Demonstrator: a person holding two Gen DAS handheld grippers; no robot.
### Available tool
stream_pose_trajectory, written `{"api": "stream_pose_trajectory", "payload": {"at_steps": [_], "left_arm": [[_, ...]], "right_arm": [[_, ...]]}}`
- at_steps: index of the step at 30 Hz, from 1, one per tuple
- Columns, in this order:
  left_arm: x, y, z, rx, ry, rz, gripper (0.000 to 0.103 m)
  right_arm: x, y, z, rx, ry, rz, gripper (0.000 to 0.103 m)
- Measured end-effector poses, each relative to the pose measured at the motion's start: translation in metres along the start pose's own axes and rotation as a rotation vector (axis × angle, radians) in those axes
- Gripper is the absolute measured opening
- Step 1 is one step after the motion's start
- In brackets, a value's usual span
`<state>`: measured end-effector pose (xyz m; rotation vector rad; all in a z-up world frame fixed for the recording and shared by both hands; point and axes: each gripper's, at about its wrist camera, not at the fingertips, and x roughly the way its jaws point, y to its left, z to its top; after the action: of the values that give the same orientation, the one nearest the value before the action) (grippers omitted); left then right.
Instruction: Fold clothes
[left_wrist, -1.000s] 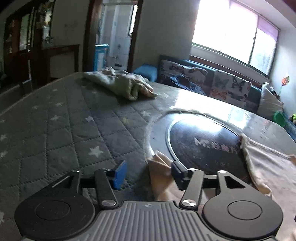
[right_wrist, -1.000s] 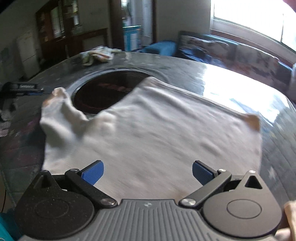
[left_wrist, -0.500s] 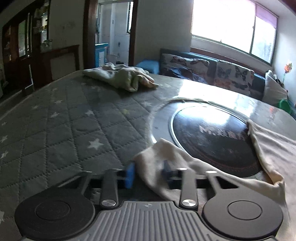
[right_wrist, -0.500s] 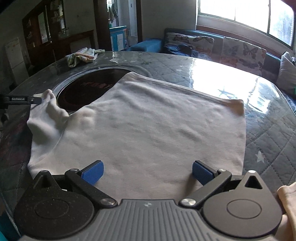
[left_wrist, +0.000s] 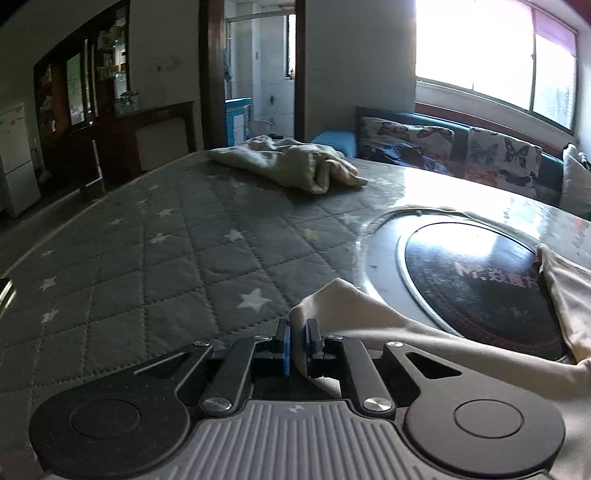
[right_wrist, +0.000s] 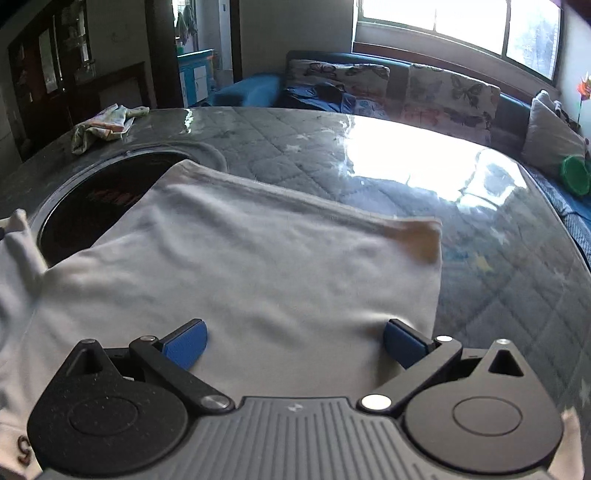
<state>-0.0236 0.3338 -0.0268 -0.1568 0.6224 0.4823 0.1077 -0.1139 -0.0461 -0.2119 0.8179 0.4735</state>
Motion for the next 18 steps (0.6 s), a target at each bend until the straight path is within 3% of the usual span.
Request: {"api": "stream_pose_trajectory", "payload": {"at_steps": [10,18], "left_arm": [[0.001,0.034,0.002,-0.045,-0.005,0.085,0.009],[-0.002,0.075,0.001,-0.091,0.002,0.175,0.009]], "right_arm": [[0.041,0.017,0.037,-0.041,-0.009,0.047,0.103],[0.078,0.063,0.074,-0.144,-0.017,0.109,0.103]]}}
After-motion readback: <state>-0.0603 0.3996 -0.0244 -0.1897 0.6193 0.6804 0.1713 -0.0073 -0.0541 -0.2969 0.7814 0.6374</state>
